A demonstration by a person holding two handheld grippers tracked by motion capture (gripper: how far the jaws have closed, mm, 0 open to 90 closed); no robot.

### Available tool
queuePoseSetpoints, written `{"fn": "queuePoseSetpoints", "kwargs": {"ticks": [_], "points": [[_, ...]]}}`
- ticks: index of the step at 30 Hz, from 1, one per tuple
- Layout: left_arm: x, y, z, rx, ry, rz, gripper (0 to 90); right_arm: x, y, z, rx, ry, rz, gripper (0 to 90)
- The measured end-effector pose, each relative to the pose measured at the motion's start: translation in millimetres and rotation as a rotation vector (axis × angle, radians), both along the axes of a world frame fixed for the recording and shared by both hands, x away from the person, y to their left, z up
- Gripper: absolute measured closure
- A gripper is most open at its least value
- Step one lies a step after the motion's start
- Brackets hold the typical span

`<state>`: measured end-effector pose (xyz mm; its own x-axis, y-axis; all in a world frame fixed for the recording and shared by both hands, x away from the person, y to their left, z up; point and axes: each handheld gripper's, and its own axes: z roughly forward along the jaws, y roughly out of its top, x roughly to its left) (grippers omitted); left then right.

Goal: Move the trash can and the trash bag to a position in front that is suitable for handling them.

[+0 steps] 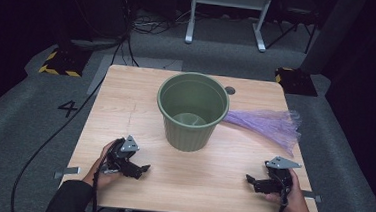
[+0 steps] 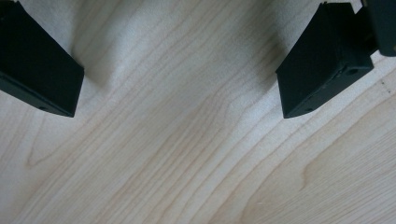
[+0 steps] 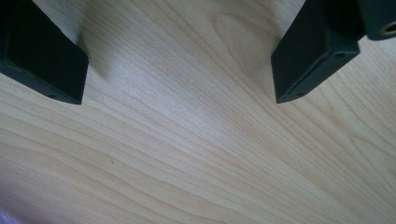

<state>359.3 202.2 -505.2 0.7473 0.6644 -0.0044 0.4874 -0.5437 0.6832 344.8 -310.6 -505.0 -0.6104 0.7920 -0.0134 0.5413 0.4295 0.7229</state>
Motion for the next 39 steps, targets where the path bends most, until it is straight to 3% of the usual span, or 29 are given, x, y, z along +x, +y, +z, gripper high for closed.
{"fn": "queuePoseSetpoints", "kwargs": {"ticks": [3, 6, 9, 12, 15, 18, 26, 28, 34, 39], "points": [[-3.4, 0.5, -0.4, -0.005, 0.001, -0.018, 0.0, -0.5, -0.7, 0.4, -0.004, -0.014, 0.024, 6.0], [-7.0, 1.4, -0.5, -0.006, 0.003, -0.048, 0.0, 0.5, -2.2, 1.1, 0.015, -0.021, 0.053, 15.4], [-11.4, 2.8, -0.4, -0.004, 0.002, -0.081, 0.0, 0.8, -2.3, 1.3, 0.013, -0.026, 0.052, 15.4], [-14.0, 3.3, -0.7, -0.008, 0.003, -0.070, 0.1, 2.2, 0.6, 3.1, 0.035, -0.035, 0.063, 15.4], [-14.8, 3.7, -0.7, -0.007, 0.001, -0.065, 0.1, 3.5, 4.1, 4.9, 0.026, -0.044, 0.067, 15.4], [-16.5, 4.8, -0.7, -0.010, 0.003, -0.064, 0.4, 4.5, 13.4, 11.3, 0.029, -0.085, 0.083, 15.4], [-17.3, 6.1, -0.7, -0.010, 0.002, -0.073, 0.5, 13.5, 30.0, 17.6, 0.041, -0.105, 0.115, 16.3], [-17.5, 6.6, -0.5, -0.008, 0.003, -0.076, 0.5, 16.3, 40.0, 21.3, 0.039, -0.115, 0.145, 20.8], [-17.5, 6.7, -0.6, -0.009, 0.003, -0.076, 0.5, 23.1, 59.1, 28.7, 0.042, -0.144, 0.186, 21.6], [-17.8, 6.8, -0.6, -0.010, 0.003, -0.079, 0.5, 39.2, 75.6, 35.9, 0.088, -0.149, 0.213, 16.4]]}}
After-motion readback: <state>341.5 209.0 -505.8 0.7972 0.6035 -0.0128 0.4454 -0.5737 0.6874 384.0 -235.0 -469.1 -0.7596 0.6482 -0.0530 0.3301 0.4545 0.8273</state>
